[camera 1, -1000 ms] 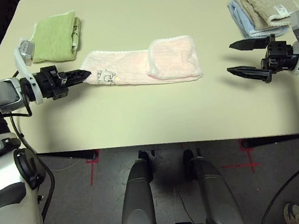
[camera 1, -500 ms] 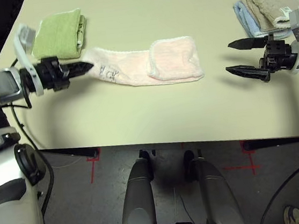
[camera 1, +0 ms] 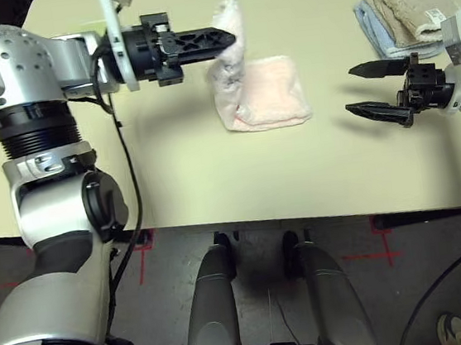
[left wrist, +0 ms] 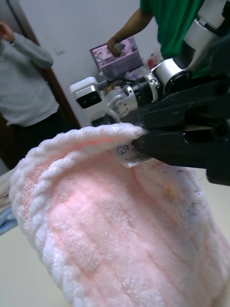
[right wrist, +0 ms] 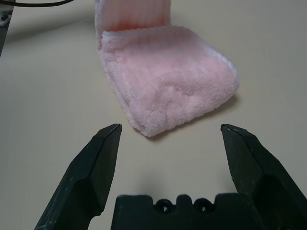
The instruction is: Fold the towel and set it aside.
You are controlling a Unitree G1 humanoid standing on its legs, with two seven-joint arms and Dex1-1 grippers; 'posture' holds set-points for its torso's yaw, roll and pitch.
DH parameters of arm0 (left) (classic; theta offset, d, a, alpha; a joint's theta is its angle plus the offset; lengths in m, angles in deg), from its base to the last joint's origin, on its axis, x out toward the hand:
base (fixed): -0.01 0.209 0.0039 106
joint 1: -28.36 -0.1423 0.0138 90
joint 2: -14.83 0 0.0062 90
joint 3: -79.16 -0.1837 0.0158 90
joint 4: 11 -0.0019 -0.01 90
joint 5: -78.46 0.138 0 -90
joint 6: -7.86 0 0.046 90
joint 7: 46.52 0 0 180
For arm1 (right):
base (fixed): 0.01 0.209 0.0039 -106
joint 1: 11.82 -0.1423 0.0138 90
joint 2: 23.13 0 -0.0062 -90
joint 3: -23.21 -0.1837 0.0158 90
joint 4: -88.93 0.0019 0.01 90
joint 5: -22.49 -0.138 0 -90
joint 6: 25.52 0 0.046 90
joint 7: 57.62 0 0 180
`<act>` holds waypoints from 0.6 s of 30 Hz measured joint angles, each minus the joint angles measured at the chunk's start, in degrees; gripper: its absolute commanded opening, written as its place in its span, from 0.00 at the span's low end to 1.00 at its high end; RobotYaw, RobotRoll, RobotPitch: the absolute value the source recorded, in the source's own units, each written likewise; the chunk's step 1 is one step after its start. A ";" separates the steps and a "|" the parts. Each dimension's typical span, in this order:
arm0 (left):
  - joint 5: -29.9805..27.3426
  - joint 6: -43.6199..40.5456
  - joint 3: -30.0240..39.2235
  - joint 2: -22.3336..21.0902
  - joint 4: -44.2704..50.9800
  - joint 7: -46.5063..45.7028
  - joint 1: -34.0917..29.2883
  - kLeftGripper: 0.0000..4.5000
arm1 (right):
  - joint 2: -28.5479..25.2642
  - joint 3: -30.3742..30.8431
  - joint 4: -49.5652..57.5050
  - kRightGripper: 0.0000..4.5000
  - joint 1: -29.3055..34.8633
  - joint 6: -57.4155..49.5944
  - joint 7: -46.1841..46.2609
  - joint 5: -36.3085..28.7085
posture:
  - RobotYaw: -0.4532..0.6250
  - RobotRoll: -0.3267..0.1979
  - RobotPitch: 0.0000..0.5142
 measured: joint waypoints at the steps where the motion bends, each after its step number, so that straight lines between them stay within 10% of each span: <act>1: 0.13 0.70 -0.61 0.23 -0.11 -0.02 0.00 0.02 | 0.00 0.00 0.00 1.00 0.00 0.00 0.06 0.00 | 0.52 0.62 0.57; 18: 8.72 17.44 -17.22 7.78 -11.71 7.01 1.56 0.02 | 0.04 -0.14 -4.93 1.00 -1.99 1.54 1.07 0.02 | 0.51 0.62 0.59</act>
